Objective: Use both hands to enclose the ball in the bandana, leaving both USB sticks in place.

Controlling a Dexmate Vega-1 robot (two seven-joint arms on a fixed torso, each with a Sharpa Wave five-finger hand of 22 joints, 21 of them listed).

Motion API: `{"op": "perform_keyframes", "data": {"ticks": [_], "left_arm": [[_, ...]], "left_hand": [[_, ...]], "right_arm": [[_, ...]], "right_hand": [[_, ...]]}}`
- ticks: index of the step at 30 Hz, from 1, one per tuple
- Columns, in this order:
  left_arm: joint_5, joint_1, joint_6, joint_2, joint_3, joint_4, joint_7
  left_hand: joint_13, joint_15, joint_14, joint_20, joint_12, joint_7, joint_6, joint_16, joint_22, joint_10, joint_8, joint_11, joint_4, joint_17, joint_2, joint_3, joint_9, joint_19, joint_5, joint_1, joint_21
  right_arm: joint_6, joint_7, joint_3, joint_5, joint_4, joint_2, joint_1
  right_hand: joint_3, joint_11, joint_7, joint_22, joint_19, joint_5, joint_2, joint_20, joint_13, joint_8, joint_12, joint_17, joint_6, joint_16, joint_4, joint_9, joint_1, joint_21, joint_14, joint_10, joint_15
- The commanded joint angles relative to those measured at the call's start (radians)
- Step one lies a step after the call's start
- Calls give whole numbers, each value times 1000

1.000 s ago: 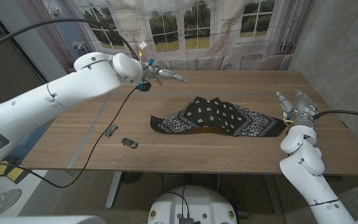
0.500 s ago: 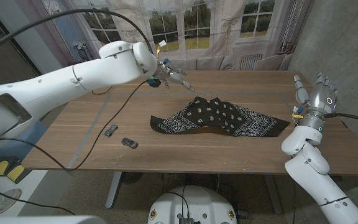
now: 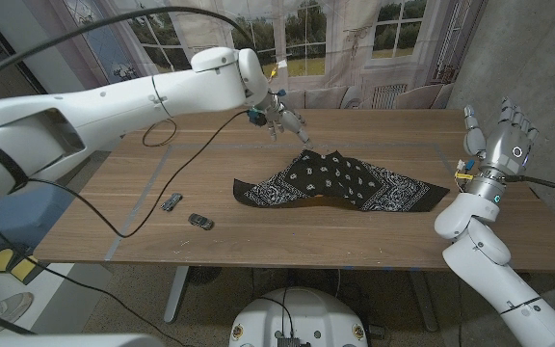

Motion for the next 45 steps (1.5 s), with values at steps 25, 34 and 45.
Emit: {"op": "perform_keyframes", "data": {"ticks": [25,34,45], "left_arm": [[262,-90,-229,-283,210,323,-290],[280,-46,-299,-324,185,398,-323],[432,-32,-285,-356,258,384,-342]], "left_hand": [[8,9,-15,4,5,-3,-78,10,4,-53,-6,18,20,5,25,-24,7,28,16,22,-24],[9,11,-19,4,6,-5,-80,10,4,-62,-2,21,25,6,26,-30,8,29,16,18,-29],[11,12,-19,3,7,-5,-82,13,4,-72,2,30,32,7,32,-36,8,34,16,12,-33]], "right_arm": [[41,-126,-77,45,69,-66,56],[44,-125,-88,56,78,-75,65],[63,-108,-109,64,95,-98,88]], "right_hand": [[11,-13,-4,3,32,-18,17,4,6,11,20,-5,54,19,-9,4,16,-14,49,58,-21],[14,-14,-5,3,34,-21,19,4,8,9,21,-6,57,20,-12,4,20,-18,54,64,-24],[17,-21,-5,3,37,-27,21,5,10,12,30,-8,79,25,-14,4,22,-27,72,93,-33]]}}
